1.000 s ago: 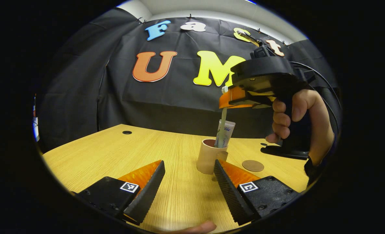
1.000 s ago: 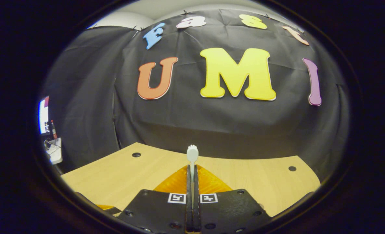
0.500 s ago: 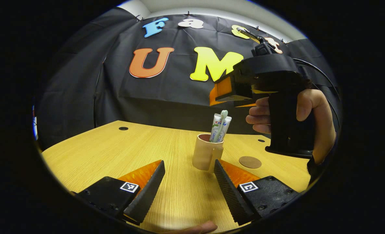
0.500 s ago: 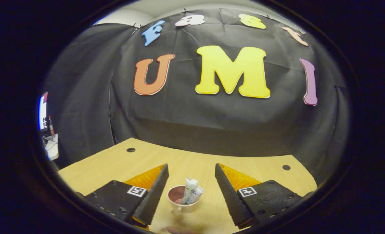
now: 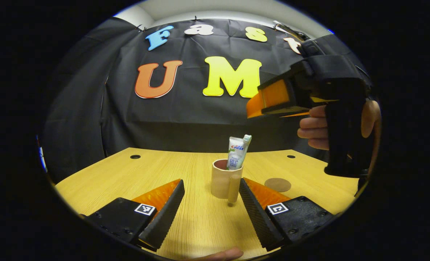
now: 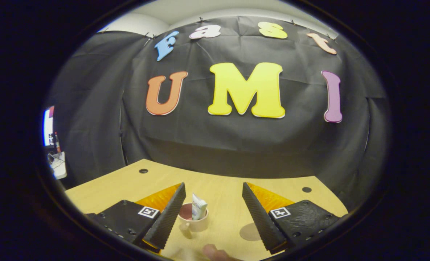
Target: Put the toothbrush and toothpaste on the desktop into the cup, then pick up the cup and place it on the coaster on the desktop.
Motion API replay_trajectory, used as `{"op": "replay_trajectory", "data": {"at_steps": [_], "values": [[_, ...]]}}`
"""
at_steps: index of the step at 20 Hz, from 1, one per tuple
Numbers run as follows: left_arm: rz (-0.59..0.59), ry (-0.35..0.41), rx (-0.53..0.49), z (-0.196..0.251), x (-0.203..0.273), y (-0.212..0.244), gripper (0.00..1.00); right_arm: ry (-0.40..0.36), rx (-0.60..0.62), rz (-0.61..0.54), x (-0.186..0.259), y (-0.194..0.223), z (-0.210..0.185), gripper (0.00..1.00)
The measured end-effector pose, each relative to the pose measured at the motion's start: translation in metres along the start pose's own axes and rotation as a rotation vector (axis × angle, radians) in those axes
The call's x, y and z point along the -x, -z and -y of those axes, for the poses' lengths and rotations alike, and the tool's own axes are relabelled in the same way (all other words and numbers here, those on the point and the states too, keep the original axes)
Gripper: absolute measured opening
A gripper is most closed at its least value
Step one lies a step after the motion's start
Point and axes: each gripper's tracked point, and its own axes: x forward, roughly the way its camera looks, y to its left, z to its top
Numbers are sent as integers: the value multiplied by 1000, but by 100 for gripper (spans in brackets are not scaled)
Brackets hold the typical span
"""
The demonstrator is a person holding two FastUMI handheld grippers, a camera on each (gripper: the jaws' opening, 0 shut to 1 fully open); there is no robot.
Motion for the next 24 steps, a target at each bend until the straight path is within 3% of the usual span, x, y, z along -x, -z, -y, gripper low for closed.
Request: {"op": "replay_trajectory", "data": {"at_steps": [3,11,17,20,24], "values": [[-17,8,19,6,-8,-14,96,33,22,48,28,-4,27,95],[-149,4,-50,22,-33,-35,96,86,40,108,98,4,90,95],[-288,44,16,57,-40,-45,96,175,-26,108,151,29,157,95],[-453,64,85,67,-48,-32,95,222,-78,112,172,37,189,95],[-682,-7,64,49,-62,-7,94,260,-80,101,178,53,214,94]]}}
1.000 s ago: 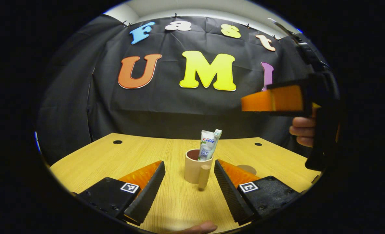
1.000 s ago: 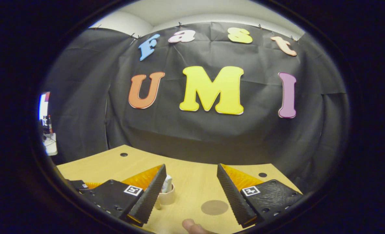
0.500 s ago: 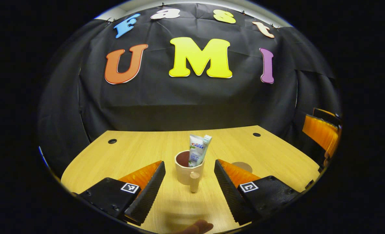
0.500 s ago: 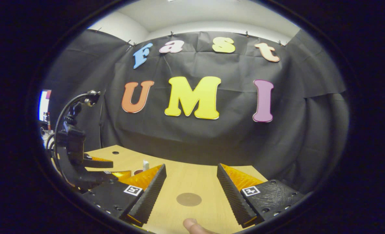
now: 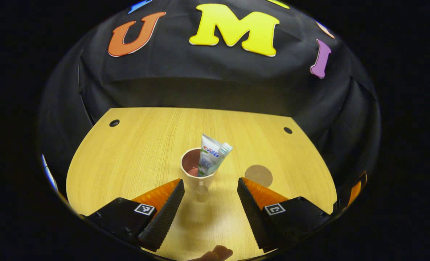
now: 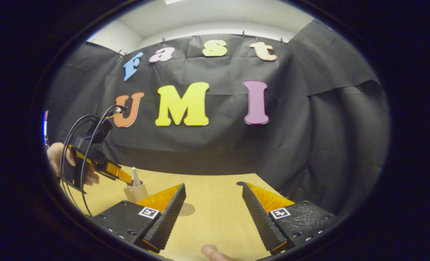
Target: Put the toothbrush and toothpaste on the desktop into the cup, then pick up the cup and place it on the coaster on the desktop.
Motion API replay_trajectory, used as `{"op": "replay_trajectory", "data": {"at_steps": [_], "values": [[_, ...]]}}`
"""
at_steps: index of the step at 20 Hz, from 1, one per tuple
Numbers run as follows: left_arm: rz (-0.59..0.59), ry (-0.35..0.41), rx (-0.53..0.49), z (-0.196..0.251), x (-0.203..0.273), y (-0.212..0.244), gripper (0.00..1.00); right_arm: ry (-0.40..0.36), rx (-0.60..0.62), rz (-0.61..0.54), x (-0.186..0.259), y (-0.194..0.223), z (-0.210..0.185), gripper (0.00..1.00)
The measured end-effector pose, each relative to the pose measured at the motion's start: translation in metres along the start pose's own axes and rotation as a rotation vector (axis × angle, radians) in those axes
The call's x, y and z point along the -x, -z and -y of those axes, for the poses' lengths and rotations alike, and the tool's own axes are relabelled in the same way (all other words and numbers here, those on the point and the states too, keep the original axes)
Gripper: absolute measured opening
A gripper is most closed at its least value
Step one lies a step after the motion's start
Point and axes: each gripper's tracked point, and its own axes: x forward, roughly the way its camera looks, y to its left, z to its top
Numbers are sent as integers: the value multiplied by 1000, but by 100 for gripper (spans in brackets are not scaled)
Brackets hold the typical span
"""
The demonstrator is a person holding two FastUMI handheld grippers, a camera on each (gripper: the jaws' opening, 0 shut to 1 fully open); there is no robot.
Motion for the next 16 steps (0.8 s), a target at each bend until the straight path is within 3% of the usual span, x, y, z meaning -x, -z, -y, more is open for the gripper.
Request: {"op": "replay_trajectory", "data": {"at_steps": [6,7,8,11,12,16], "values": [[-283,-55,-35,11,-43,23,92,-45,-48,-11,2,-3,1,95],[-310,-74,-46,9,-50,26,100,-51,-51,-5,3,-5,1,94],[-341,-90,-49,8,-55,29,91,-54,-55,-3,3,-6,2,94],[-399,-100,-45,6,-62,33,92,-70,-89,-3,3,-9,9,95],[-411,-124,-37,2,-64,33,83,-70,-106,-3,1,-10,13,95],[-463,-121,21,7,-78,33,77,-73,-186,-36,-8,-4,26,92]]}}
